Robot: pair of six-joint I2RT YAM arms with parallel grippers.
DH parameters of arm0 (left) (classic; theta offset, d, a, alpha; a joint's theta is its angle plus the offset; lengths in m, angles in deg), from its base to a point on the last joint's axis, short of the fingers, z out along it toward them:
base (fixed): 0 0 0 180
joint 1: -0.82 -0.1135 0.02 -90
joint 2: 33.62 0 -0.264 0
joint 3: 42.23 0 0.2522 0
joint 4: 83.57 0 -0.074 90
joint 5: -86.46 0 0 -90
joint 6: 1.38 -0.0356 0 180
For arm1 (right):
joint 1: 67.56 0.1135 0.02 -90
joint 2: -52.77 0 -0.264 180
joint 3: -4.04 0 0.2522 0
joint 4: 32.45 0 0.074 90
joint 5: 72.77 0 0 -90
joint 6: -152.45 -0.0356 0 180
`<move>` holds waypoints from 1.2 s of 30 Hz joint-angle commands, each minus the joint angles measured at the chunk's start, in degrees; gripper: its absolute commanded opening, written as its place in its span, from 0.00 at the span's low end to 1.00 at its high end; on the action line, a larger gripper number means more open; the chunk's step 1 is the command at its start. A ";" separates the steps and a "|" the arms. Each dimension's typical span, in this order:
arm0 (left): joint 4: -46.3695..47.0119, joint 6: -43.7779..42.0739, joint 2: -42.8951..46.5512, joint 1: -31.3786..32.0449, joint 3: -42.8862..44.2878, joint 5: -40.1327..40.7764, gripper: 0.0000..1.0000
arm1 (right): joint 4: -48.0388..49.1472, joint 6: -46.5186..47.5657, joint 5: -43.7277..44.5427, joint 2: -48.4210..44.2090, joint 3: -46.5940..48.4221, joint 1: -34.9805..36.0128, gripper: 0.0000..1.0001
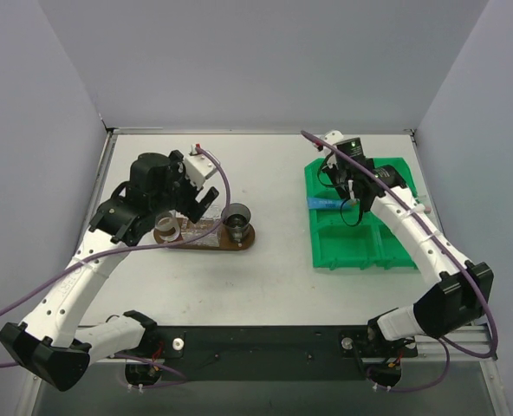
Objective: Prepare toiletry sets of a toothbrush and toothpaste on the tray
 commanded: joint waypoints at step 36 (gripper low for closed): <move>12.34 20.33 1.45 -40.71 -2.81 -24.22 0.94 | -9.26 -10.62 -23.71 9.71 42.00 19.79 0.00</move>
